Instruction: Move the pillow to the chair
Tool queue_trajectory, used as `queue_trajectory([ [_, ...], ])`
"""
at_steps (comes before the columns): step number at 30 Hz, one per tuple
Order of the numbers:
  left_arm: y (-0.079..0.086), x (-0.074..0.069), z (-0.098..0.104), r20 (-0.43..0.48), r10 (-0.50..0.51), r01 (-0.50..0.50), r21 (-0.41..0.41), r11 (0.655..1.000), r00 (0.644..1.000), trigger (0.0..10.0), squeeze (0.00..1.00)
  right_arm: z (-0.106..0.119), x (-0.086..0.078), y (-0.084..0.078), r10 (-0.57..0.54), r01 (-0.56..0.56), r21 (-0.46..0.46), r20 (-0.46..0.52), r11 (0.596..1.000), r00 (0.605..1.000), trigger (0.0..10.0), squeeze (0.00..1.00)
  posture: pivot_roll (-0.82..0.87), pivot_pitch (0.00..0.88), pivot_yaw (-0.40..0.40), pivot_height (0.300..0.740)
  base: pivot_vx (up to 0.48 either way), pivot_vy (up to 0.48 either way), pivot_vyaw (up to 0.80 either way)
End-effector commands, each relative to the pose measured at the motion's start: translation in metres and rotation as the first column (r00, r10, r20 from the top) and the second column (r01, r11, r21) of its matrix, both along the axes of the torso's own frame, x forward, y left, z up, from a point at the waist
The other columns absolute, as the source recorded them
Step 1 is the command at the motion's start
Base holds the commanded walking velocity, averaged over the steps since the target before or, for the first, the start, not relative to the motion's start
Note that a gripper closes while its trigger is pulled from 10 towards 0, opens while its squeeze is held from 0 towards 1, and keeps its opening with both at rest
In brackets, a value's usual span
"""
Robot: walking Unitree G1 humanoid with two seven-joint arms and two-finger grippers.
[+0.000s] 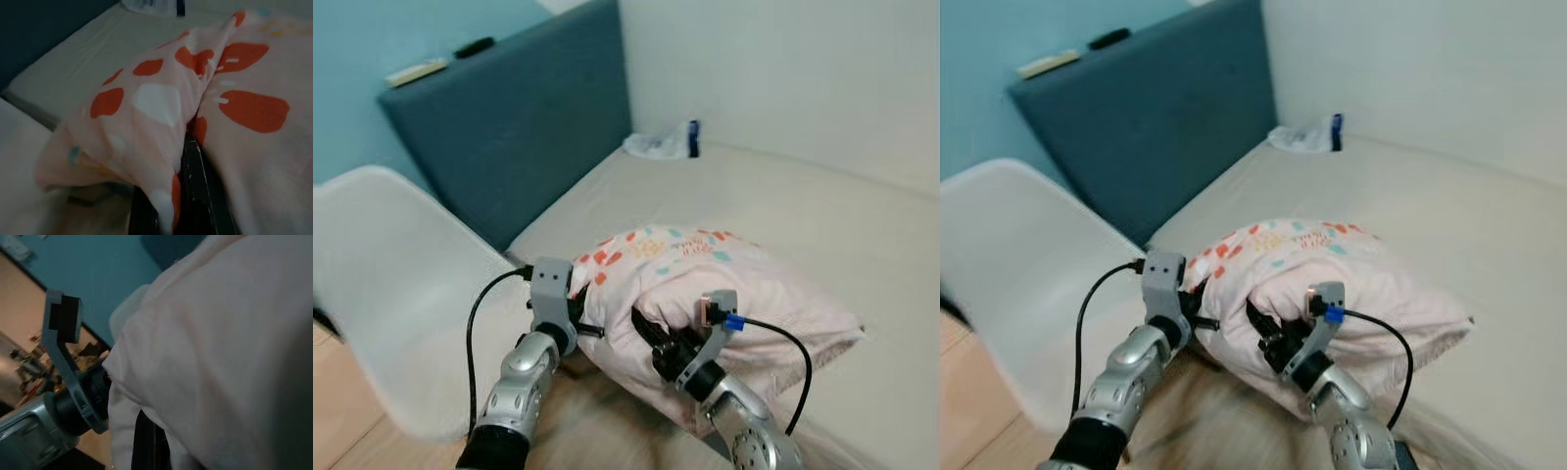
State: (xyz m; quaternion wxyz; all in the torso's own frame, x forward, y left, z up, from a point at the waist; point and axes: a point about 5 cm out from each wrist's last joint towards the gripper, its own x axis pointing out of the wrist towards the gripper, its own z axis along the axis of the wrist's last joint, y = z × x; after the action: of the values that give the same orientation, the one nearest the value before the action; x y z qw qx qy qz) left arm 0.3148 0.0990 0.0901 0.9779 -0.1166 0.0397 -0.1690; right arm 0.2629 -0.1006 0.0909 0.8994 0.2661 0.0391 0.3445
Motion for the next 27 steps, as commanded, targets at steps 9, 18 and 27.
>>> queue_trajectory([
  [9,-0.017,0.0,0.041,0.14,-0.097,0.125,-0.205,0.971,0.985,10.0,0.0,0.026,-0.005,0.024,0.166,-0.172,0.063,0.099,0.983,0.981,10.0,0.0,-0.13,0.092,0.108,0.74,0.0,0.0,0.76],
  [18,-0.014,-0.004,0.039,0.128,-0.06,0.082,-0.174,0.981,0.99,10.0,0.0,0.025,-0.005,0.025,0.184,-0.187,0.032,0.089,0.982,0.979,10.0,0.0,-0.13,0.092,0.104,0.74,0.0,0.0,0.76],
  [27,0.006,-0.004,0.037,0.106,0.065,-0.047,-0.162,0.986,0.992,10.0,0.0,0.027,-0.008,0.029,0.215,-0.218,0.026,0.09,0.975,0.972,10.0,0.0,-0.12,0.097,0.098,0.74,0.0,0.0,0.76],
])
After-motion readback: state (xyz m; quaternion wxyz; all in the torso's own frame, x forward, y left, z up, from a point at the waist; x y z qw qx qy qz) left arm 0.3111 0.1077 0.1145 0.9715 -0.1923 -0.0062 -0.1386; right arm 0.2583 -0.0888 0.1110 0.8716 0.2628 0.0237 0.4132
